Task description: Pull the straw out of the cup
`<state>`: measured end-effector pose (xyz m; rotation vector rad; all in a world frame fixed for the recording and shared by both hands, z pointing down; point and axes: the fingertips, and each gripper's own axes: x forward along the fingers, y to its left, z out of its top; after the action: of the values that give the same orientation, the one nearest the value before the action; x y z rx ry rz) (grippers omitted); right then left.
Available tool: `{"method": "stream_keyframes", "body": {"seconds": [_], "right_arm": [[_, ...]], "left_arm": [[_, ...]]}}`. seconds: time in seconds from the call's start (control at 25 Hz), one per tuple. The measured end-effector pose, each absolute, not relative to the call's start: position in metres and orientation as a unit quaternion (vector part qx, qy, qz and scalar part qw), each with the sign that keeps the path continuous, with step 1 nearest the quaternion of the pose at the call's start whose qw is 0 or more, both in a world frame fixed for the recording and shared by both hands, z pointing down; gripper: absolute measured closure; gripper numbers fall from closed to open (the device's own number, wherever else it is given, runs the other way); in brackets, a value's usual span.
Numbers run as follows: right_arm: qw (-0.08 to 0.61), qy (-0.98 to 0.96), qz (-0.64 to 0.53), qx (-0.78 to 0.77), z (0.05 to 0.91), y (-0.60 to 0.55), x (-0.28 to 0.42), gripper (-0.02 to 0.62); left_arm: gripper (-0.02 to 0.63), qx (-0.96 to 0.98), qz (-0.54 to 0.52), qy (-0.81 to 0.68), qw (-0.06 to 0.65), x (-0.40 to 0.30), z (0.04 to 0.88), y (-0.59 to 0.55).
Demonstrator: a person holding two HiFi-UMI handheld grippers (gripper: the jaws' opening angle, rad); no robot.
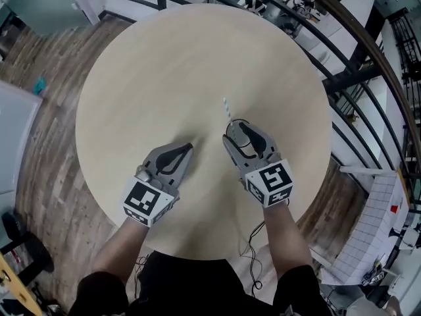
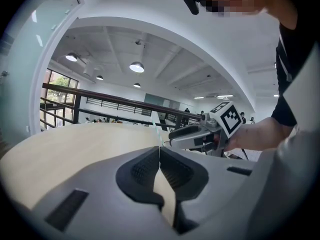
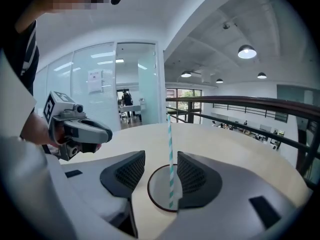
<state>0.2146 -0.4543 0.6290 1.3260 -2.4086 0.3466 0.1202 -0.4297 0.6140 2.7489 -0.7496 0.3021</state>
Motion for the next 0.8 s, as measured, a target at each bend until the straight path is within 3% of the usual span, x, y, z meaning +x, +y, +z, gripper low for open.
{"method": "stream_keyframes", "body": {"seconds": [0.8], "right_arm": [[0.307, -0.826, 0.156, 0.446, 0.655, -0.481, 0.212, 0.418]], "left_arm": [[0.597, 0.941, 0.104, -0.283, 0.152, 0.093, 0.607, -0.438]]}}
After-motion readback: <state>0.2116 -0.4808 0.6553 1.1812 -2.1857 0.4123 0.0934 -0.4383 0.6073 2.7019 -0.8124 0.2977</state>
